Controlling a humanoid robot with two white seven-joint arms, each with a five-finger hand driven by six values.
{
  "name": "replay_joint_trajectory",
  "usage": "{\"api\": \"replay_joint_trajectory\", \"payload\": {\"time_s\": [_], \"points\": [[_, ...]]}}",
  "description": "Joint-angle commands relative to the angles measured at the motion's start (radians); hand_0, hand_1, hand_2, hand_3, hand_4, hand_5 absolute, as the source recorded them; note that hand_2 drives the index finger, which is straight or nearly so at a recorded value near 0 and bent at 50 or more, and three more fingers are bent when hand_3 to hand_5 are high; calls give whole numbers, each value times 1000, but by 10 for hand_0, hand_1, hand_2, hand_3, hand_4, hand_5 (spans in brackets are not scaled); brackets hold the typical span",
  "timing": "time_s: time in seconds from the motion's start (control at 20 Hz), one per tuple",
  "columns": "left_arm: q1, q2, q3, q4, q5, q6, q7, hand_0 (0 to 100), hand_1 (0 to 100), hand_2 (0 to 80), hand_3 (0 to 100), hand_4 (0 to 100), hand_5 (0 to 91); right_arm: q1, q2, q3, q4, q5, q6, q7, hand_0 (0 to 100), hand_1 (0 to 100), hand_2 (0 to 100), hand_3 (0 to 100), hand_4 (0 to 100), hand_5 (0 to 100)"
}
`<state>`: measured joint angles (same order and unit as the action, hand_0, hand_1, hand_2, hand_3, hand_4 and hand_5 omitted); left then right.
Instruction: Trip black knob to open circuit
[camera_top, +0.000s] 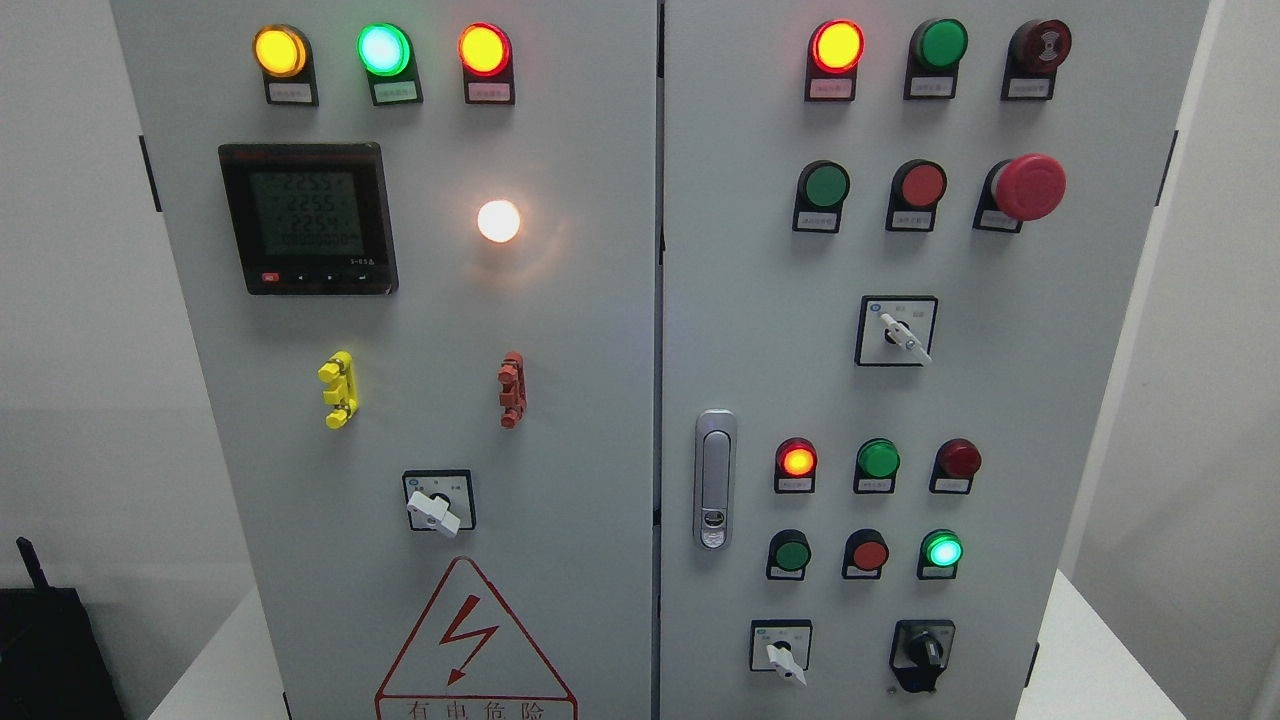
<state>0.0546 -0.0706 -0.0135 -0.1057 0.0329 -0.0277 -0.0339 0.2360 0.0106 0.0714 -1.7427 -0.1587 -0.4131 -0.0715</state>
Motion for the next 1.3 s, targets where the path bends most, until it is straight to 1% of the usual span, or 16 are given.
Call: {"api": "replay_joint_trajectory", "payload": {"time_s": [0.0,0.15,0.2,0.25,0.3,0.35,0.4,0.45,0.5,0.55,0.6,0.65,0.7,0.8,0.95,1.25], "points": [[-2,-2,1,0,2,-1,0,120,389,0,0,0,0,22,5,11,-46,-2,-26,-4,832,716,0,878,735,722],[-4,-2,1,0,2,-1,0,120,389,0,0,0,0,52,14,18,-57,-2,-52,-2,761,554,0,773,636,579],[-2,-2,1,0,2,0,0,120,389,0,0,0,0,65,14,18,-63,-2,-56,1,610,502,0,678,552,509],[-4,-2,1,0,2,-1,0,120,389,0,0,0,0,77,15,22,-66,-2,-56,6,436,481,0,554,455,426],[-2,-2,1,0,2,-1,0,120,389,0,0,0,0,85,17,30,-70,-2,-58,7,376,469,0,497,404,395],[-2,-2,1,0,2,-1,0,120,389,0,0,0,0,94,25,36,-73,-2,-58,9,230,423,0,350,280,264],[-2,-2,1,0,2,-1,0,120,389,0,0,0,0,101,34,36,-73,-2,-59,13,155,389,0,278,211,185],[-2,-2,1,0,2,-1,0,120,389,0,0,0,0,108,37,36,-73,-2,-61,18,110,364,0,229,174,137],[-4,-2,1,0,2,0,0,120,389,0,0,0,0,111,42,36,-73,-2,-61,22,70,309,0,162,108,59],[-4,-2,1,0,2,0,0,120,389,0,0,0,0,114,48,36,-73,-2,-62,24,59,294,0,148,94,43],[-2,-2,1,0,2,-1,0,120,389,0,0,0,0,115,49,36,-73,-2,-65,24,33,245,0,95,47,0],[-2,-2,1,0,2,-1,0,120,389,0,0,0,0,118,52,36,-73,-2,-69,24,27,204,0,77,21,0],[-2,-2,1,0,2,-1,0,120,389,0,0,0,0,118,57,36,-72,-2,-69,24,24,193,0,71,8,0],[-2,-2,1,0,2,-1,0,120,389,0,0,0,0,118,66,34,-72,-2,-69,25,0,141,0,50,0,0],[-2,-2,1,0,2,-1,0,120,389,0,0,0,0,118,84,34,-72,-1,-69,55,0,97,0,30,0,0],[-2,-2,1,0,2,-1,0,120,389,0,0,0,0,118,89,33,-72,-1,-69,58,0,77,0,12,0,0]]}}
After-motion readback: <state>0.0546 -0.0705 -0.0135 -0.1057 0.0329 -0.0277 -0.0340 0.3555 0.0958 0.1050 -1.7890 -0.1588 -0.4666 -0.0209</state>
